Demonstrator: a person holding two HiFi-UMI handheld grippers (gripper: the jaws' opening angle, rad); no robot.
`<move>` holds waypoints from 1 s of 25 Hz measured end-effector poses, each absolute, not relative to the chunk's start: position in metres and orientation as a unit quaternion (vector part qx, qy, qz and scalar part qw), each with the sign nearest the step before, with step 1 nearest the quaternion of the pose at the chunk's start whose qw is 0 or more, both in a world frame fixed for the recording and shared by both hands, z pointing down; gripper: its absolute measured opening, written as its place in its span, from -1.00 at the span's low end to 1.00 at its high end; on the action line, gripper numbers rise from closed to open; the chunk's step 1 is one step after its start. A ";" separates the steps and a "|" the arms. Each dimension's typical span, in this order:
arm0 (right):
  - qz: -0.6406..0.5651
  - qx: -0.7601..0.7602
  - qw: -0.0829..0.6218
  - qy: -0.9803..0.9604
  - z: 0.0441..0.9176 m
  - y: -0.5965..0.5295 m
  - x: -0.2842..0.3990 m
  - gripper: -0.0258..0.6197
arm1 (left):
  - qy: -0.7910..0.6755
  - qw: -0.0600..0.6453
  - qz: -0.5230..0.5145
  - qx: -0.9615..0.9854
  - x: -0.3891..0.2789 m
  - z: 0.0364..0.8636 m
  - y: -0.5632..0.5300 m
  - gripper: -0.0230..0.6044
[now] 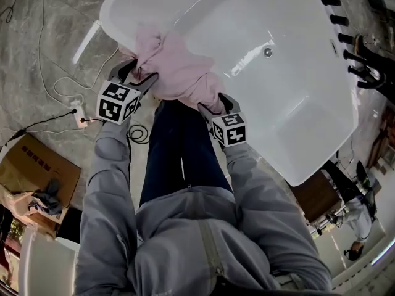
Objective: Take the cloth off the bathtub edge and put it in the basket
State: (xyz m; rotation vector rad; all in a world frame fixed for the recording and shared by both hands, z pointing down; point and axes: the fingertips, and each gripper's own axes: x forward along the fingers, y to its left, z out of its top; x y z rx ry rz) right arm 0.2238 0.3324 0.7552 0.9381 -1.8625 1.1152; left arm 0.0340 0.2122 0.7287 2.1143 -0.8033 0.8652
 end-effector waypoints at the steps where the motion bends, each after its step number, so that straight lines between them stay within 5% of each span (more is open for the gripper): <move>1: 0.437 0.361 0.384 -0.729 0.757 0.333 0.223 0.10 | -0.301 0.358 0.336 0.817 0.037 0.729 0.215 0.01; 6: 0.423 0.331 0.421 -0.731 0.763 0.331 0.215 0.09 | -0.266 0.372 0.351 0.817 0.054 0.734 0.229 0.01; 15: 0.339 0.291 0.473 -0.760 0.753 0.328 0.196 -0.24 | -0.231 0.360 0.387 0.817 0.069 0.738 0.252 0.00; 23: 0.312 0.307 0.456 -0.775 0.732 0.315 0.186 -0.42 | -0.213 0.375 0.375 0.821 0.086 0.733 0.272 -0.61; 25: 0.319 0.319 0.441 -0.776 0.725 0.311 0.184 -0.69 | -0.208 0.378 0.365 0.825 0.092 0.727 0.276 -0.74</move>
